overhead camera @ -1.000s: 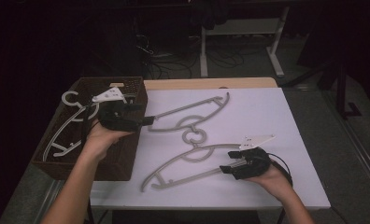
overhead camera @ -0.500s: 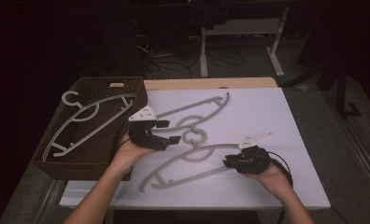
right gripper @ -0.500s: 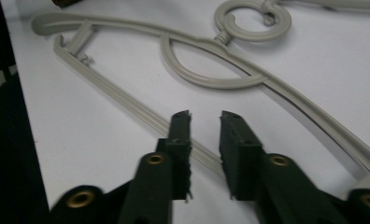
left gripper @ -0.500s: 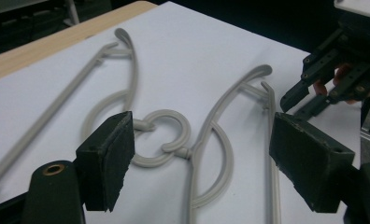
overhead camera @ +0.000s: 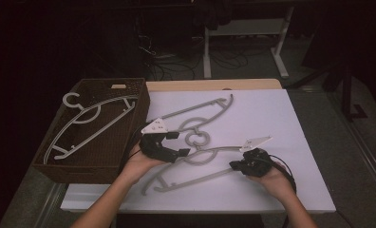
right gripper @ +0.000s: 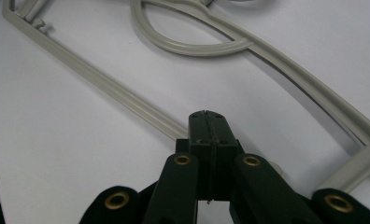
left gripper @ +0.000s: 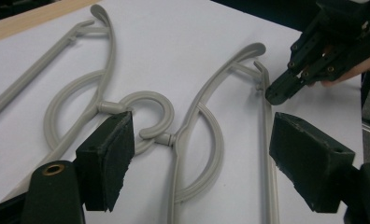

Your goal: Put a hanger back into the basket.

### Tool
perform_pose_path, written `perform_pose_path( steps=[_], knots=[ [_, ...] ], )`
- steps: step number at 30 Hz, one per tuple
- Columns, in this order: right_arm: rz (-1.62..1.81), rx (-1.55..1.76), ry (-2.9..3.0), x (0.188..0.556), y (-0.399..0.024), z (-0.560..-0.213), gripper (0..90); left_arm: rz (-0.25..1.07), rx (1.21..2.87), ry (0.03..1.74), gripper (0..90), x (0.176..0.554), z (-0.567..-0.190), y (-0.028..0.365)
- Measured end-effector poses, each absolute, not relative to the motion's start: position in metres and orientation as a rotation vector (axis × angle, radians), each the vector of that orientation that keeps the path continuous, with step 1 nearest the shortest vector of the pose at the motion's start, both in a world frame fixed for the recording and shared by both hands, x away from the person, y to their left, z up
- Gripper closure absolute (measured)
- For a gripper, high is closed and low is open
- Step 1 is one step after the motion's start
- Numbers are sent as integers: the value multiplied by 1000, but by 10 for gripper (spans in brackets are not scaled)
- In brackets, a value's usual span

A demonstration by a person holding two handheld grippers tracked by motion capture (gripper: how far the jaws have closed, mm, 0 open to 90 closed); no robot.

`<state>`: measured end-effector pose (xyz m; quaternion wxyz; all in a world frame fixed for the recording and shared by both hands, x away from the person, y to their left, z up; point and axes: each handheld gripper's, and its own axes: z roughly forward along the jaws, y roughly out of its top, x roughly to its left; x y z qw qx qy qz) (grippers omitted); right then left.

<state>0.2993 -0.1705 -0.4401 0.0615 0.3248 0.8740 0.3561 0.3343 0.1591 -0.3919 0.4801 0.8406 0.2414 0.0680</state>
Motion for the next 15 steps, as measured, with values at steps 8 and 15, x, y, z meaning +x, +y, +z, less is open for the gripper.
perform_pose_path(
  steps=[8,15],
  knots=[
    [1012,977,2668,300,-168,-445,892,147,2065,593,216,337,-405,159],
    [982,983,2674,301,-166,-448,892,143,2101,603,216,340,-415,159]
  ],
)
